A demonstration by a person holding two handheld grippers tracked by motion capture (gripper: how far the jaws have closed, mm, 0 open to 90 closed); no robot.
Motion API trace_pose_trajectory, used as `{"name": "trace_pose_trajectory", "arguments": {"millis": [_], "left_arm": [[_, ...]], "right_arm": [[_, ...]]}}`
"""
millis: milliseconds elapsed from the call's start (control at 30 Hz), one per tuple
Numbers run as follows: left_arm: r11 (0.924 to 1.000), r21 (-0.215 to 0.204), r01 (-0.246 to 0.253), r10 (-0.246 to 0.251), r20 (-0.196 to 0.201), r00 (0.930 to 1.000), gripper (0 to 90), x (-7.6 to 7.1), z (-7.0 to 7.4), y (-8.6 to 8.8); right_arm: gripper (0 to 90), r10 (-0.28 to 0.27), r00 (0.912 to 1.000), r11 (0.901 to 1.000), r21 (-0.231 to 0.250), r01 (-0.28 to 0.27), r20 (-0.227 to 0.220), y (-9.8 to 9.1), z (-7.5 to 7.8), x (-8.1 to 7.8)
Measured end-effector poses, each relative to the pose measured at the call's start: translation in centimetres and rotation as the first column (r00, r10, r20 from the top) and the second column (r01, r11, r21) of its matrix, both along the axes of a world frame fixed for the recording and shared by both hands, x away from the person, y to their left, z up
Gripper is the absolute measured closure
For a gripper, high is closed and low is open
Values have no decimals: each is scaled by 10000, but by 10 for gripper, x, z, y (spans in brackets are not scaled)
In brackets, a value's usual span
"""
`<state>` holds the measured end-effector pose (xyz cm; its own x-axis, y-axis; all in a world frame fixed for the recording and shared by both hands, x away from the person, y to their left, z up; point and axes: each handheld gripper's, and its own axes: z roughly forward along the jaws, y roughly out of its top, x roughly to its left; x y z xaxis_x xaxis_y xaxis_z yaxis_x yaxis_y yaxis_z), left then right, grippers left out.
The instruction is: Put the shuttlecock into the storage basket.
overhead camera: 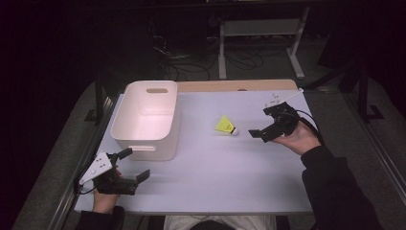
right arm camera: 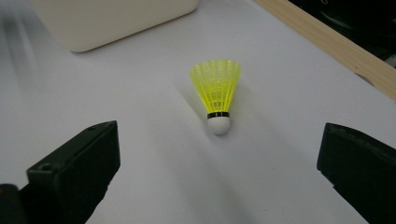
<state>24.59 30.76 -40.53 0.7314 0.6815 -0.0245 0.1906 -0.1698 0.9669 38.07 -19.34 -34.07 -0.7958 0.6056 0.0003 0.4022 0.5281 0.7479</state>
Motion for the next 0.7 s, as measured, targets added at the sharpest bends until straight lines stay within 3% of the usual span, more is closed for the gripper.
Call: {"name": "trace_pose_trajectory", "arguments": {"millis": [700], "left_arm": [[10000, 7, 49, -49, -15, 10000, 0, 0, 0, 0]], "right_arm": [[0, 109, 9989, 9994, -316, -124, -459, 8, -9, 20]]}}
